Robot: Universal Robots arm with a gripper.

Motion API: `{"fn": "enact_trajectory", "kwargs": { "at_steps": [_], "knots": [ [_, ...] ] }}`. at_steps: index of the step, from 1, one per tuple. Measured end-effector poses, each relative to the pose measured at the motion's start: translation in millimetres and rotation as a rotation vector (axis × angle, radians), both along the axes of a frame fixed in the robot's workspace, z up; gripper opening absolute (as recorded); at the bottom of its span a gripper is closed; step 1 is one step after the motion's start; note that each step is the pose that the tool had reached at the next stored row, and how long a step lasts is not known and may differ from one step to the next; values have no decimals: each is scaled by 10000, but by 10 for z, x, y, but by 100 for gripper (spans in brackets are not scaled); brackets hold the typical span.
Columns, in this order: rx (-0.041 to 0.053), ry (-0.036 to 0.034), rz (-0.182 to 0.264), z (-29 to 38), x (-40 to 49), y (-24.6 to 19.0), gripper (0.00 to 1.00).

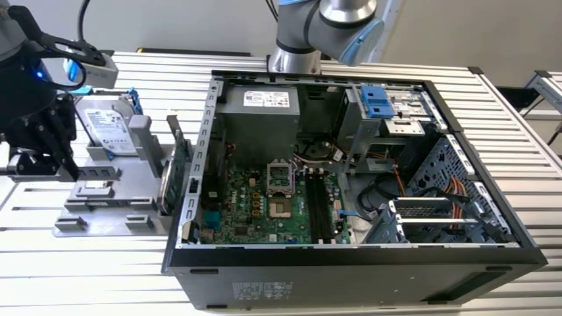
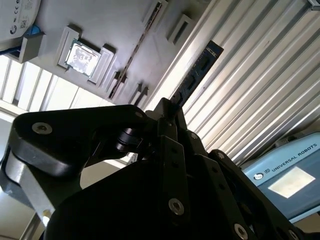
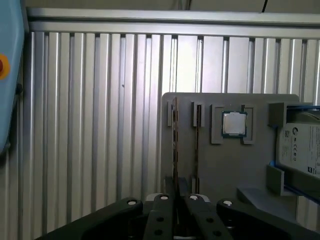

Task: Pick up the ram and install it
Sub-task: 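Pick up the ram and move it above insertion slot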

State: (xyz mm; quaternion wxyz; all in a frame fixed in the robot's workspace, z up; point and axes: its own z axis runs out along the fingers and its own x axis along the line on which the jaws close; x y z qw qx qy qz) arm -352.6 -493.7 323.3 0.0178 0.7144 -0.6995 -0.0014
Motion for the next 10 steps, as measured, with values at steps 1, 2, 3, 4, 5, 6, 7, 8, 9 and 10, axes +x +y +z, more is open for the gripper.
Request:
{"fn": "enact_trajectory", "kwargs": {
  "at_steps": [1,2,3,4,5,6,7,8,9,10],
  "knots": [
    [1,-1,2,12,1,-1,0],
    [1,-1,2,23,1,-1,0],
    [0,0,1,36,1,-1,0],
    [1,-1,1,49,1,0,0],
    [1,-1,1,61,1,-1,0],
    [1,0,2,73,1,0,0],
    [0,0,1,86,1,0,0],
    [0,0,1,97,1,0,0],
    [0,0,1,109,1,0,0],
    [0,0,1,121,1,0,0]
  ]
}}
